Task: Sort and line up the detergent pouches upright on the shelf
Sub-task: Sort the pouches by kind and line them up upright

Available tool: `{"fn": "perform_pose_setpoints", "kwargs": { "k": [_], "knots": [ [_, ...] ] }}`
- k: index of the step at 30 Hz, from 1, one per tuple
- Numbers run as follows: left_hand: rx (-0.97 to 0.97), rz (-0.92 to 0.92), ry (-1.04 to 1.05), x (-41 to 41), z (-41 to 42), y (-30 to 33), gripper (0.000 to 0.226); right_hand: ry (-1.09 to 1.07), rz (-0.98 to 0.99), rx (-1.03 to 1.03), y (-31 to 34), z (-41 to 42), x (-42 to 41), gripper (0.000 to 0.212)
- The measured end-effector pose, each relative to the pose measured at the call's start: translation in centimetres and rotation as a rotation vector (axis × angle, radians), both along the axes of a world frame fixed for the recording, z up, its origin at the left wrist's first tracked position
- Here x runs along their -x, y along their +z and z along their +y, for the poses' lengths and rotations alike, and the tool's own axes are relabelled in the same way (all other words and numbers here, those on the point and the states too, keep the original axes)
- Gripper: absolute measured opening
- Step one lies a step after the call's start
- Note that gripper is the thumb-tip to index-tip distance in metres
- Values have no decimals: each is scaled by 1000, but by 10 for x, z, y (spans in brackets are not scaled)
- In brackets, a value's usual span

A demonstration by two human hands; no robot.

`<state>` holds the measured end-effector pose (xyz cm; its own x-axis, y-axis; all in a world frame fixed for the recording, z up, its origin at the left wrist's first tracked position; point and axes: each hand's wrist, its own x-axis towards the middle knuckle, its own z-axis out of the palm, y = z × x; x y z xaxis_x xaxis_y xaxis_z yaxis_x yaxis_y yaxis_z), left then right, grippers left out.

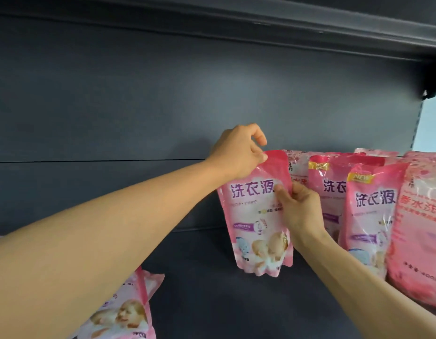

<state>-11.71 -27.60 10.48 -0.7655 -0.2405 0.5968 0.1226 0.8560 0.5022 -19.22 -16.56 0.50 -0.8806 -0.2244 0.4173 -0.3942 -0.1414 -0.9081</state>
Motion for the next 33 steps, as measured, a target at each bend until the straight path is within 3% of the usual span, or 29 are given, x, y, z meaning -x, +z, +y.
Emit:
{"fn": "perform_pose_setpoints", "kwargs": {
  "k": [5, 10, 15, 22, 25, 28, 33],
  "knots": [
    [113, -180, 144, -5, -6, -19, 55, -78, -88, 152, -6, 18, 12, 25],
    [-132, -350, 95, 4, -3, -54, 74, -95, -152, 215, -11, 27, 18, 20],
    [-207, -377, 45, 18, 7, -75, 69, -108, -82, -65, -14, 37, 21, 10],
    [-136, -415, 56, 6, 10, -73, 54, 6, -17, -520, -24, 61, 1, 41],
    [-38, -505, 67, -11, 7, -72, 64, -77, 146, -562, -30, 78, -17, 42],
    [150, -589, 111, -37, 3, -70, 59, -107, 339, -513, -34, 90, -46, 56],
    [235, -647, 234, -94, -11, -71, 45, 108, 509, -625, -33, 76, -76, 42]
  ]
}}
